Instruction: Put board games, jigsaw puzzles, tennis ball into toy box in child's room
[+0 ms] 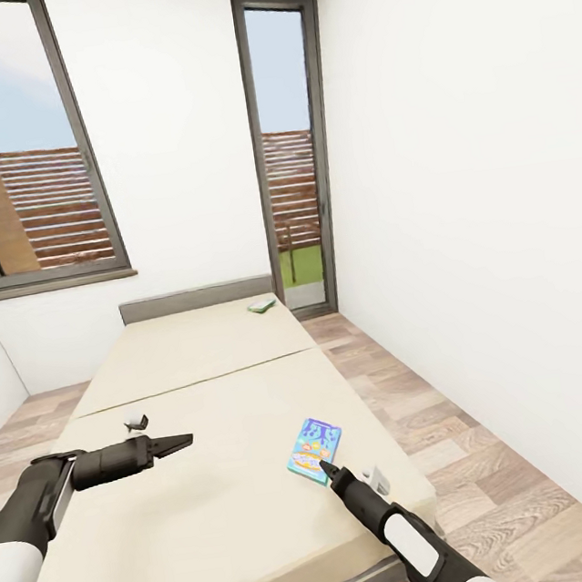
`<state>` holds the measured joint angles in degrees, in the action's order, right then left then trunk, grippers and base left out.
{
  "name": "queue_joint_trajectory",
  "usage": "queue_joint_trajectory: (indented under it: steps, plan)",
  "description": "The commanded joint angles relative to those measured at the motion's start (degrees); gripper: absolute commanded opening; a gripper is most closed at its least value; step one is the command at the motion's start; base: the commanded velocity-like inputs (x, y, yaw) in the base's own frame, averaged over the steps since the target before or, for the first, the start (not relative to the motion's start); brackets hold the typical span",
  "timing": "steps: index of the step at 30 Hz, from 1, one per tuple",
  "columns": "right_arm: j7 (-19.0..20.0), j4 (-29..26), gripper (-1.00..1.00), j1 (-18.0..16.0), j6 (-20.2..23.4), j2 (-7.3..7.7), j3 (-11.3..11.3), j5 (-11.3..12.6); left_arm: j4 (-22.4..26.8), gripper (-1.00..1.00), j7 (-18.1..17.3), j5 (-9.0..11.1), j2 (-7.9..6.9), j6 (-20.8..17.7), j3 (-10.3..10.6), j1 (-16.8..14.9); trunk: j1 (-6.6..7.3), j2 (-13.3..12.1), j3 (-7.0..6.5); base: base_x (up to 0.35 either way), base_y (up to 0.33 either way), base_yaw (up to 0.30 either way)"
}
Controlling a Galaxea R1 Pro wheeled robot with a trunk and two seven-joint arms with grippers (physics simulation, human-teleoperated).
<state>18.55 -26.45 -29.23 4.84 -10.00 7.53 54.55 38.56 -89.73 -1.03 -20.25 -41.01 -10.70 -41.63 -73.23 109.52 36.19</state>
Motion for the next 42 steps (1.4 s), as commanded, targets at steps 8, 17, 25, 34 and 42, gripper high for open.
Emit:
queue_joint_trajectory:
  steps: [8, 17, 25, 34, 42]
  plan:
    - [0.13, 0.00, -1.00, 0.04, -0.80, 0.00, 0.03, 0.50, 0.02, 1.00, -0.27, -0.12, 0.02, -0.56, -0.03, -0.03, 0.01, 0.03, -0.04, 0.000, 0.000, 0.000]
    - [0.12, 0.00, -1.00, 0.00, -2.60, 0.00, 3.59, 0.55, 0.02, 1.00, -0.27, -0.12, -0.01, -0.56, -0.03, -0.03, 0.01, 0.03, -0.41, 0.000, 0.000, 0.000]
    - [0.32, -0.12, -1.00, -0.04, -3.18, 0.00, 5.45, 0.59, 0.02, 1.00, -0.27, -0.12, 0.02, -0.56, -0.01, -0.03, 0.01, 0.03, -0.42, 0.000, 0.000, 0.000]
    - [-4.51, -6.20, -1.00, -0.57, 0.06, 0.00, 5.77, 0.64, 0.02, 1.00, -0.27, -0.12, 0.03, -0.56, -0.02, -0.03, 0.01, 0.03, -0.42, 0.000, 0.000, 0.000]
    - [-6.51, -8.02, -1.00, -0.58, 5.52, 0.00, 5.79, 0.57, 0.02, 1.00, -0.27, -0.12, 0.03, -0.48, 0.04, -0.03, 0.01, 0.03, -0.42, -0.028, 0.000, 0.000]
